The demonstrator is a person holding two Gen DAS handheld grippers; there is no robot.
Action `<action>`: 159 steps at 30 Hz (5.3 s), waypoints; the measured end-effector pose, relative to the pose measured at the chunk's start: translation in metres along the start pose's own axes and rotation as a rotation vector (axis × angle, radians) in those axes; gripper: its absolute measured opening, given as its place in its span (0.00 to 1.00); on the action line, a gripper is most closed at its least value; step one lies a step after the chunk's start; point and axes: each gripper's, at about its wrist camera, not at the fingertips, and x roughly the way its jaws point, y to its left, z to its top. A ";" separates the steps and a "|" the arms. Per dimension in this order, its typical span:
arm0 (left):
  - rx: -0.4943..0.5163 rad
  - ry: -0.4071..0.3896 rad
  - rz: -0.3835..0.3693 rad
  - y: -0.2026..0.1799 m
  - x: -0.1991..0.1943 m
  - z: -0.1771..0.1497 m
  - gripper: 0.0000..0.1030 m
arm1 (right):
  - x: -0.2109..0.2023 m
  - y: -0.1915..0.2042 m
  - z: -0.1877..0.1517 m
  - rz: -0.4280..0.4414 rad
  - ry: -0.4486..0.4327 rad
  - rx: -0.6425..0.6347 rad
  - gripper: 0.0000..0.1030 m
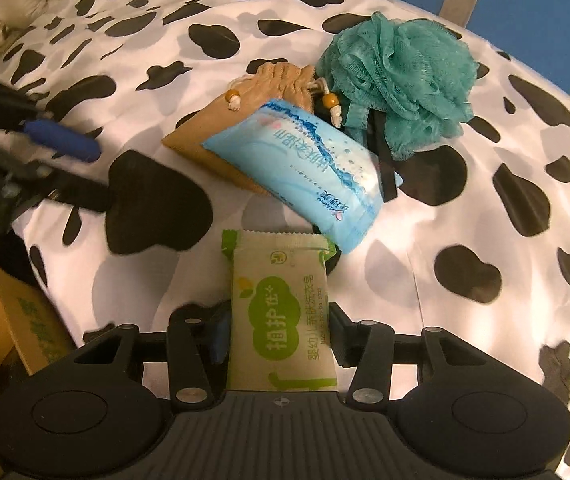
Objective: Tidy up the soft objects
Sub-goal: 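Grasp the green-white soap pack with the right tool and lift it, then grasp the blue wet-wipe pack edge with the left tool and lift it, then carry the wipe pack and soap pack into the box with both tools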
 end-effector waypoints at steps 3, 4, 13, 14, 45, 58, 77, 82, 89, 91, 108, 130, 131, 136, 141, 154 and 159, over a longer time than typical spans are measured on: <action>0.047 -0.021 0.035 -0.007 0.002 0.000 0.48 | -0.015 0.000 -0.008 -0.020 -0.022 0.020 0.49; 0.061 -0.026 0.042 -0.009 0.003 0.001 0.48 | -0.021 0.000 -0.010 -0.036 -0.030 0.028 0.49; 0.365 -0.119 0.194 -0.058 0.019 0.000 0.48 | -0.068 -0.012 -0.041 -0.121 -0.089 0.129 0.49; 0.399 -0.127 0.213 -0.064 0.023 0.000 0.48 | -0.073 -0.014 -0.046 -0.128 -0.092 0.144 0.49; 0.941 -0.190 0.482 -0.138 0.106 -0.006 0.25 | -0.110 -0.036 -0.090 -0.074 -0.148 0.185 0.50; 0.778 -0.297 0.408 -0.125 0.046 0.011 0.10 | -0.107 -0.037 -0.082 -0.098 -0.153 0.194 0.50; 0.198 -0.159 -0.004 -0.041 -0.023 0.032 0.09 | -0.094 -0.016 -0.058 -0.104 -0.150 0.153 0.50; 0.138 -0.083 -0.043 -0.027 -0.004 0.029 0.09 | -0.091 -0.012 -0.053 -0.100 -0.144 0.141 0.50; 0.164 -0.023 0.027 -0.030 0.014 0.029 0.18 | -0.089 -0.011 -0.050 -0.095 -0.143 0.134 0.50; 0.166 -0.017 0.025 -0.030 0.020 0.026 0.18 | -0.090 -0.011 -0.051 -0.093 -0.143 0.129 0.50; 0.148 -0.060 -0.009 -0.030 0.006 0.014 0.14 | -0.095 -0.011 -0.054 -0.084 -0.168 0.157 0.50; 0.115 -0.128 -0.082 -0.041 -0.076 -0.054 0.14 | -0.106 0.052 -0.073 -0.023 -0.158 0.136 0.50; 0.114 -0.126 -0.084 -0.042 -0.078 -0.059 0.14 | -0.106 0.057 -0.075 -0.019 -0.155 0.130 0.50; 0.109 -0.112 -0.099 -0.047 -0.090 -0.078 0.14 | -0.107 0.079 -0.085 -0.002 -0.136 0.100 0.50; 0.098 -0.091 -0.116 -0.051 -0.098 -0.097 0.14 | -0.107 0.099 -0.097 0.014 -0.109 0.076 0.50; 0.115 -0.034 -0.177 -0.070 -0.108 -0.131 0.14 | -0.104 0.131 -0.123 0.101 -0.011 0.049 0.50; 0.133 -0.013 -0.185 -0.074 -0.103 -0.133 0.14 | -0.108 0.132 -0.125 0.098 -0.023 0.048 0.68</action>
